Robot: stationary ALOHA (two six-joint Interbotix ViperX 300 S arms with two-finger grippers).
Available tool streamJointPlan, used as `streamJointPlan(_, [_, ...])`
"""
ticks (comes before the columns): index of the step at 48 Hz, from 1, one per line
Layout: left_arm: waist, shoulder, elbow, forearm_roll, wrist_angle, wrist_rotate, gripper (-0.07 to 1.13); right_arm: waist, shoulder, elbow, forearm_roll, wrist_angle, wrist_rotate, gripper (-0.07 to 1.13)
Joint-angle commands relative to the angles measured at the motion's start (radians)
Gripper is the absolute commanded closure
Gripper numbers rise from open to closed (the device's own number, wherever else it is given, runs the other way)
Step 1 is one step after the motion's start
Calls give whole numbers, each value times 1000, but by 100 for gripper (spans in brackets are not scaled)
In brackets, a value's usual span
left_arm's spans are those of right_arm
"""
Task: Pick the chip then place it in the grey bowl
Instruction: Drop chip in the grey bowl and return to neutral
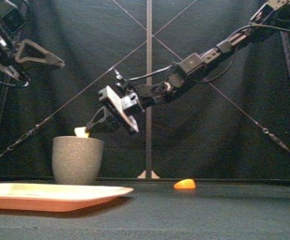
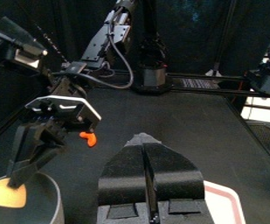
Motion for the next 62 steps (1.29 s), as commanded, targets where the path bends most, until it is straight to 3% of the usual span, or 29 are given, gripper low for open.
streamJointPlan(1, [-5, 3, -14, -14, -5, -2, 101, -5, -11, -58, -37, 52, 2, 59])
streamJointPlan(7, [-8, 3, -11, -26, -5, 0, 101, -2, -23, -64, -60, 101, 8, 39])
streamJointPlan(11, [-8, 5, -11, -26, -5, 0, 101, 3, -44, -51, -67, 104, 0, 32])
streamJointPlan(21, [-8, 3, -6, -26, -5, 0, 101, 18, -190, 97, -124, 11, -6, 32])
streamJointPlan(32, [-8, 3, -3, -26, -5, 5, 101, 58, -436, 425, -176, -224, 0, 32])
streamJointPlan(43, [-2, 3, -3, -25, -5, 6, 101, 155, -623, 727, -183, -468, -9, 32])
streamJointPlan(53, [5, 3, -2, -25, -9, 6, 101, 212, -756, 917, -183, -495, -6, 32])
streamJointPlan(62, [6, 3, 0, -25, -9, 6, 101, 212, -916, 1074, -181, -489, -5, 32])
